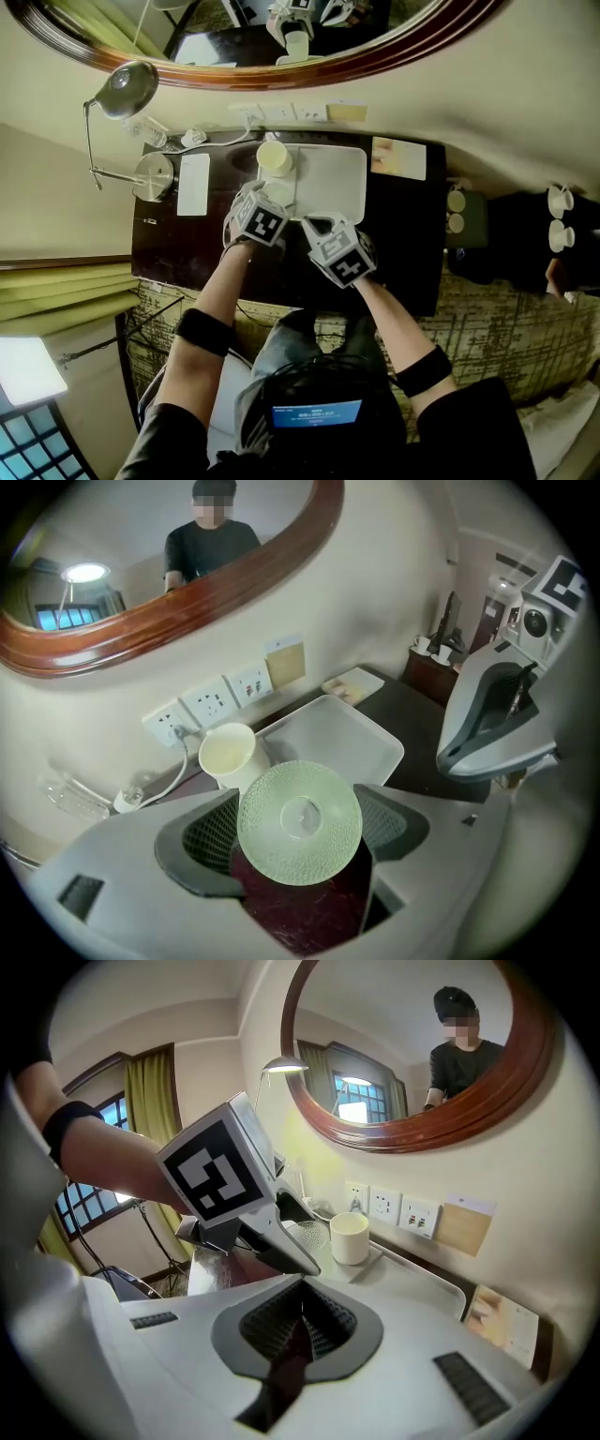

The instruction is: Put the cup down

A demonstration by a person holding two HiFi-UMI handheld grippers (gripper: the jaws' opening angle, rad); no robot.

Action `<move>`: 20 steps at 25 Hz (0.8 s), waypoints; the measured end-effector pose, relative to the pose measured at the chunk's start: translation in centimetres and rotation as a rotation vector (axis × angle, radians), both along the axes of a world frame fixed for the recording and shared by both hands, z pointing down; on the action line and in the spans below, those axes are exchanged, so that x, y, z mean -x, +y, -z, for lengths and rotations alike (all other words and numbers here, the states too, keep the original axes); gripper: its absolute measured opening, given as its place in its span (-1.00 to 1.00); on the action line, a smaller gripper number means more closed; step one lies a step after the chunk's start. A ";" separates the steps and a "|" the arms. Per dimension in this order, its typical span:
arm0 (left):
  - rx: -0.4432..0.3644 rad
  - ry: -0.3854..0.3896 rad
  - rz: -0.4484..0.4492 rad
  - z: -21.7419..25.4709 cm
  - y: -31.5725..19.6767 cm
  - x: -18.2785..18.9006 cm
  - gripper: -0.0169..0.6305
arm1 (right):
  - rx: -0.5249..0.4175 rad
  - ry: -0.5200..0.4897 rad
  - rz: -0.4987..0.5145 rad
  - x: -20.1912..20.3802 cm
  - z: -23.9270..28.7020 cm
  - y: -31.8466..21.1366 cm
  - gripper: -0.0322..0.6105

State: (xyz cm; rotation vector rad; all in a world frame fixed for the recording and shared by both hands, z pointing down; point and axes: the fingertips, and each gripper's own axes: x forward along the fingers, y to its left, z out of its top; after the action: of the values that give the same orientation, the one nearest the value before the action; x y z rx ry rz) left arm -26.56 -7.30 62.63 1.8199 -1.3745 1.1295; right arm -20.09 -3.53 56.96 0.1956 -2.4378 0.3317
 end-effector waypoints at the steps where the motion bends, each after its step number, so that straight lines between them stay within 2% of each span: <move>1: 0.002 -0.002 -0.003 -0.3 0.0 0.5 0.22 | 0.001 0.003 0.005 0.6 -0.1 0.1 -0.90; 9: 0.011 -0.006 -0.032 -2.6 -0.3 2.4 0.22 | 0.007 0.034 0.020 3.7 -1.6 0.0 -0.90; 20: 0.020 0.005 -0.030 -4.3 -0.8 3.2 0.23 | 0.019 0.056 0.017 4.6 -2.6 -0.5 -0.90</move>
State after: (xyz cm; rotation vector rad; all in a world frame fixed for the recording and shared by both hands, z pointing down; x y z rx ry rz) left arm -29.80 -8.06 66.92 1.8341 -1.3327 1.1495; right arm -24.67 -4.03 59.54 0.1738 -2.3792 0.3375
